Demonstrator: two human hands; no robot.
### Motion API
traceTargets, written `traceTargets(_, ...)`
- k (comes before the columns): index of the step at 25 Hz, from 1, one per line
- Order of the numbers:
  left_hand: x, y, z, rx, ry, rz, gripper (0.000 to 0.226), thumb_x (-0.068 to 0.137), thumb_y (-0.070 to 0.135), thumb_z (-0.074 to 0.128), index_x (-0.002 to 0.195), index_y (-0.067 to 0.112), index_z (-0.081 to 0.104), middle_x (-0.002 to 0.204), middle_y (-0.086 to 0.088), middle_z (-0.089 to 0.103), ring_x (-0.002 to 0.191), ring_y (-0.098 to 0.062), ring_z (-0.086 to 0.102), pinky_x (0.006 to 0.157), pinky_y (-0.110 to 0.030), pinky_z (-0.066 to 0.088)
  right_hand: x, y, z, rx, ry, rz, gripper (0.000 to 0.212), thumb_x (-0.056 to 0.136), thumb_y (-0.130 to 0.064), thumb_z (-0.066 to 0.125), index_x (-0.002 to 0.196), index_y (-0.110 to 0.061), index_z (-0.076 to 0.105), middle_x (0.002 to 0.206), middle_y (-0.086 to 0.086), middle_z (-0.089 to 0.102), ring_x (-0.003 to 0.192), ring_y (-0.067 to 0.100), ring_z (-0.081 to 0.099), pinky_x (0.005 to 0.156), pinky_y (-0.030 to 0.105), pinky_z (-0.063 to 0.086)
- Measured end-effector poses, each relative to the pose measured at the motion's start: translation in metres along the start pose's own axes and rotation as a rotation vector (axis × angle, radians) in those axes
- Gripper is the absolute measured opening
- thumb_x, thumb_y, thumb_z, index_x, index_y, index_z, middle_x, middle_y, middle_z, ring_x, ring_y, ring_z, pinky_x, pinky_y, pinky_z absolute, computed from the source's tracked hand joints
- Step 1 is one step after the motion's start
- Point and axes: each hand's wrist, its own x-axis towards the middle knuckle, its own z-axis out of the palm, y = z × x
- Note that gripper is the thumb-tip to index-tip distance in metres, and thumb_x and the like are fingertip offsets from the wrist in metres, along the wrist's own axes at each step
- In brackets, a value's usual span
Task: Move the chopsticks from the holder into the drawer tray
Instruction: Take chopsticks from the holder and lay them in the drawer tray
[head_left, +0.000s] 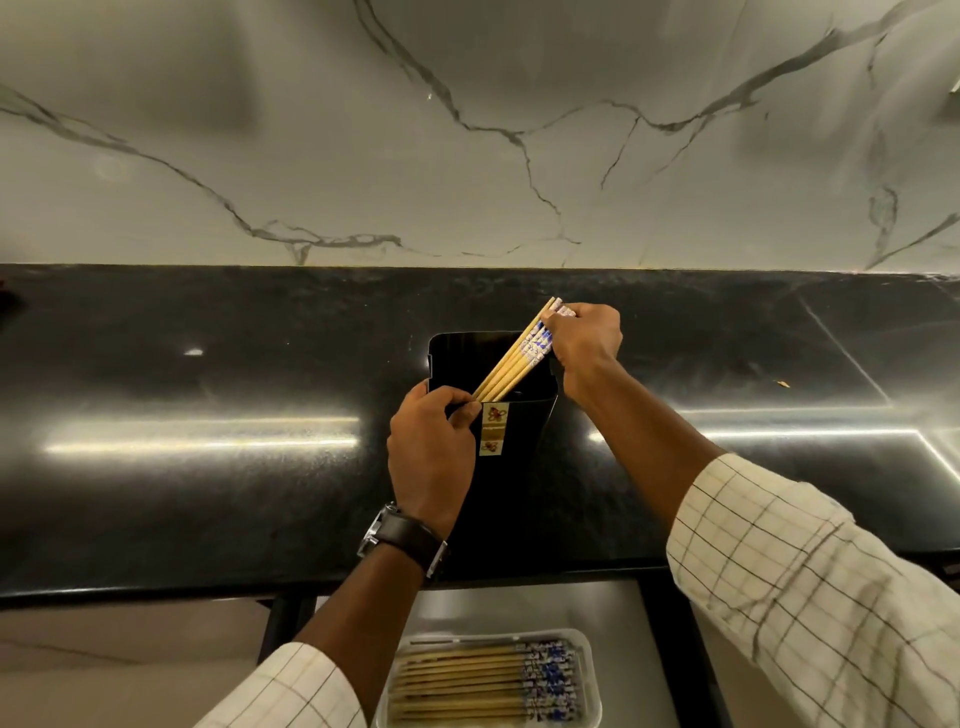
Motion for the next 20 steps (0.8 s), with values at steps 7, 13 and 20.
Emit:
traceTargets(7,-0.001,0.001,0.006,-0.024,0.032,-0.029,0.009,0.096,0.017,0.071,0.101,0.014,0.078,0.103,0.003,0.071,0.088,-0.008,0.064,0.072,-0.013,0.047,-0.001,-0.011,-0.014,-0.110,-0.035,-0.088,0.020,0.100,-0.013,0.064,0.094,0.004,0.072,0.100,0.018,0.074,0.072,0.016,0.065,0.073,0.038,0.063)
traceTargets(13,0.000,-0.003,0.008,-0.054,0.033,-0.012,0.006,0.095,0.018,0.072,0.097,0.017,0.077,0.101,0.004,0.072,0.090,-0.009,0.068,0.075,-0.019,0.055,-0.021,-0.042,-0.040,0.019,0.032,-0.098,0.023,0.100,-0.010,0.062,0.077,-0.010,0.063,0.095,0.016,0.075,0.084,0.026,0.077,0.077,0.040,0.066)
traceTargets(20,-0.019,0.000,-0.002,-0.193,-0.026,-0.212,0.060,0.098,0.034,0.068,0.153,0.025,0.047,0.163,-0.010,0.041,0.154,-0.026,0.034,0.122,-0.045,0.034,-0.057,-0.075,-0.109,0.411,-0.016,-0.185,0.007,0.100,-0.002,0.059,0.098,-0.001,0.066,0.097,0.025,0.074,0.086,0.032,0.079,0.070,0.032,0.065)
